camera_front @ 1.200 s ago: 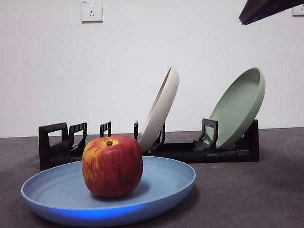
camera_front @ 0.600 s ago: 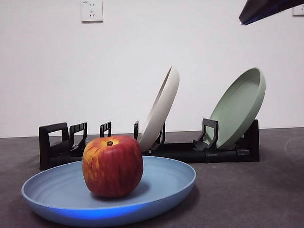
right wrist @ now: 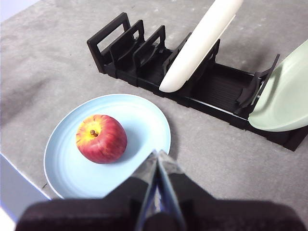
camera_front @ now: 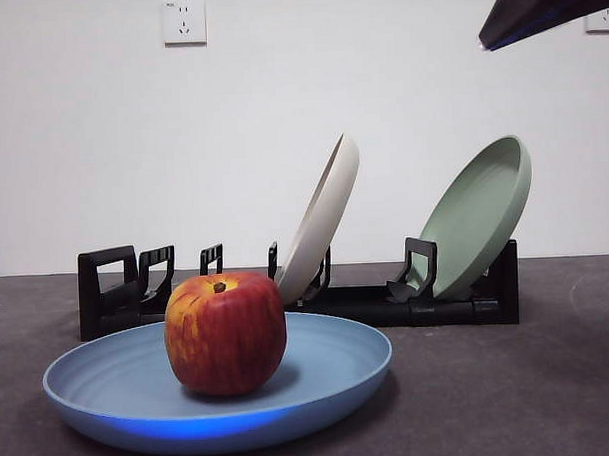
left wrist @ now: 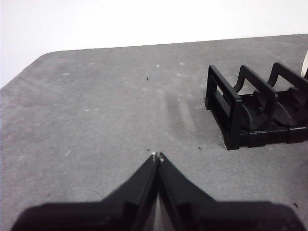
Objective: Take the blue plate from the plate rack,put the plate on the table,take the apple from the table,put the apple in the plate
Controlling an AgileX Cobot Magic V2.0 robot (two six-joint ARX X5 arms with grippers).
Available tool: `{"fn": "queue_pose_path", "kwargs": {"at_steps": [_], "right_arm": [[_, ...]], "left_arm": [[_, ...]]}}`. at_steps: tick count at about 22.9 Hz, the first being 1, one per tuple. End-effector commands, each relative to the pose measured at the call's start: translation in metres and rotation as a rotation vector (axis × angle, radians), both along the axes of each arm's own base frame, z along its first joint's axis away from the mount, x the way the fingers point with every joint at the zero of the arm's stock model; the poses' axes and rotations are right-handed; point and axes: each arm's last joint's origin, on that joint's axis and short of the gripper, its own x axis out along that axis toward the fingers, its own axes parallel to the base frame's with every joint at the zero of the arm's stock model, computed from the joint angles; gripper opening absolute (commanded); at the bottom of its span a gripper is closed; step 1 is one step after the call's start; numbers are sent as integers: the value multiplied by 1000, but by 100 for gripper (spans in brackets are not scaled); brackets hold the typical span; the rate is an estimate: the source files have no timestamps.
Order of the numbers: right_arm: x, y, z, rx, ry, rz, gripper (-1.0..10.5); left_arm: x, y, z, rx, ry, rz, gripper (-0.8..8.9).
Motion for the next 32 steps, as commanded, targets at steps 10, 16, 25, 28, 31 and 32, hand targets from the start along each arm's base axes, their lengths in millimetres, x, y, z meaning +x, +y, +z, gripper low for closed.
{"fn": "queue_pose_path", "kwargs": {"at_steps": [10, 16, 25, 28, 31, 32], "right_arm": [[11, -51, 6, -71, -164, -221, 1], [4, -93, -47, 72, -323, -384, 1], [-2, -97, -107, 102, -389, -418, 1], [-1, -97, -121, 97, -376, -418, 1], [-2, -97, -126, 88, -355, -418, 1], [-2, -97, -126, 88, -355, -418, 1]], "left_arm": [[0, 0, -4, 2, 9, -5, -3], [0, 0, -4, 1, 9, -9, -3], [0, 0, -4, 1, 8, -10, -3], [0, 0, -4, 1, 8, -9, -3], [0, 0, -4, 1, 8, -9, -3], [0, 0, -4, 1, 8, -9, -3]]}}
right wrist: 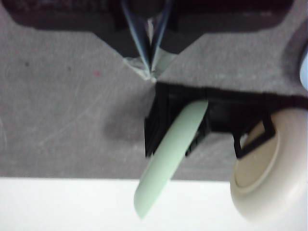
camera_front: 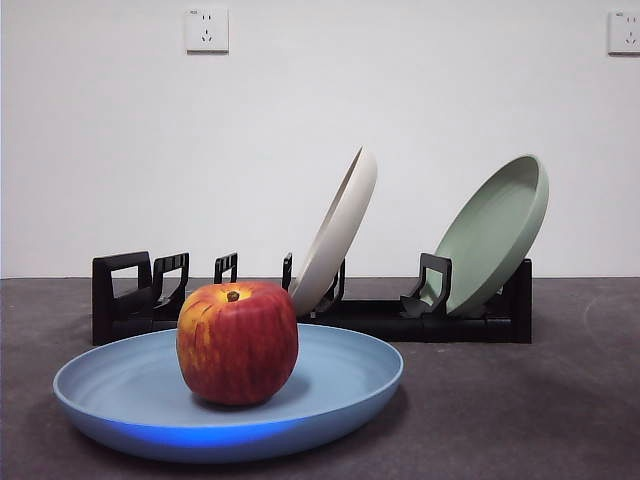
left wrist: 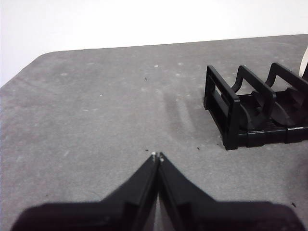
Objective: Take the blue plate from the plate rack,put the plate on the table,take the apple from the table,put the apple in the plate
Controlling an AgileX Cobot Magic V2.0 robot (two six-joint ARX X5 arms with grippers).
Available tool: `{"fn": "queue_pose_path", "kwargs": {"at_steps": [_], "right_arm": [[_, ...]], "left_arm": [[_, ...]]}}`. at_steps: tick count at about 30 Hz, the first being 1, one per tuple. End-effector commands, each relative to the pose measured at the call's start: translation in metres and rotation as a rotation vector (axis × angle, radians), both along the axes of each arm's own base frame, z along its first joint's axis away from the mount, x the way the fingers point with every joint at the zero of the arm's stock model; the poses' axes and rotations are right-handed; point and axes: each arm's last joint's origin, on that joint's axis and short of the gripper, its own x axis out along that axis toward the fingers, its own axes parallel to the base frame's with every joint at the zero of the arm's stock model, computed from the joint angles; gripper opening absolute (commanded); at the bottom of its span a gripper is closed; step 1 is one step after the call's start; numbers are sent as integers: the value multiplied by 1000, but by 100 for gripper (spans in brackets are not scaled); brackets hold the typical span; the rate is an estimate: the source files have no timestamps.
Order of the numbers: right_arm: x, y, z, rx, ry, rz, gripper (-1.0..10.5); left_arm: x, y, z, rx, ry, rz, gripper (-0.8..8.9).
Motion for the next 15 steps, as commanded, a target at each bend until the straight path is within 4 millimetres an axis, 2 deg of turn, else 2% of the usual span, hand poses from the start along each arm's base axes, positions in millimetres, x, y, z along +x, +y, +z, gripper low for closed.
{"fn": "queue_pose_path", "kwargs": {"at_steps": [1, 15], "right_arm": [[0, 0, -1, 7, -7, -2, 1], [0, 0, -4, 30, 33, -6, 1]], "left_arm": [[0, 0, -4, 2, 9, -4, -3], [0, 0, -4, 2, 9, -4, -3]]}}
